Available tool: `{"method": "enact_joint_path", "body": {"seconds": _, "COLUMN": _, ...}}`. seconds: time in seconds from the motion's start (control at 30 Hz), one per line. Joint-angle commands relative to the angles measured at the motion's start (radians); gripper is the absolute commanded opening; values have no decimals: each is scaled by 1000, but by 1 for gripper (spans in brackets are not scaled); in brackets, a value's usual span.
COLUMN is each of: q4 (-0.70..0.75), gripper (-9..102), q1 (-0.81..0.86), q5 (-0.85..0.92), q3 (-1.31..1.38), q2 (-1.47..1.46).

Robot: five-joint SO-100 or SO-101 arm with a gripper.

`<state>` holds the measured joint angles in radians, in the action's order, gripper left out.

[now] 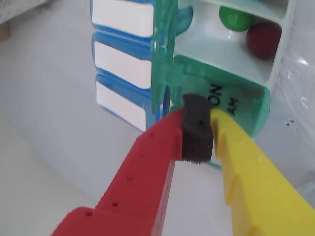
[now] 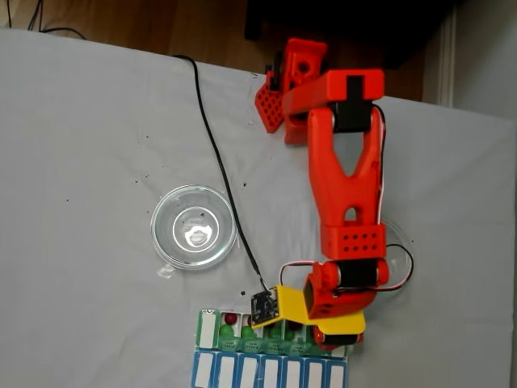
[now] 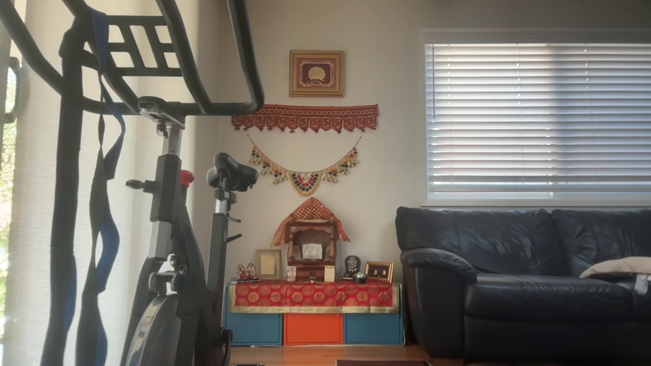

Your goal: Sort medicines into box.

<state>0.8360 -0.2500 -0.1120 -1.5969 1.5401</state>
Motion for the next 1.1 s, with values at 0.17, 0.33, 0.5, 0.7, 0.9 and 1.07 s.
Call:
{"method": "enact_joint_path", "body": {"seconds": 0.17, "q4": 0, "gripper": 1, "q1": -12, "q5": -5, "q3": -9, "q2": 43}}
{"method": "enact_joint_path", "body": {"seconds": 0.33, "q4": -38, "gripper": 1, "q1": 11, "q5": -3, "q3": -20, "q2": 146}}
{"method": "enact_joint_path", "body": {"seconds": 0.5, "q4": -167, "gripper": 1, "q1": 23, "q5": -6, "q3": -129, "q2": 288}}
{"method": "enact_joint_path", "body": {"seconds": 0.7, "q4": -259, "gripper": 1, "q1": 54, "q5": -28, "q3": -187, "q2": 387}}
{"method": "enact_joint_path", "body": {"seconds": 0.9, "q4": -311, "gripper": 1, "q1": 77, "q5": -86, "q3": -219, "q2": 469}}
{"method": "enact_joint_path", "body": {"seconds": 1.07, "q4": -339, "gripper": 1, "q1": 106, "q5": -124, "q3": -210, "q2": 491}}
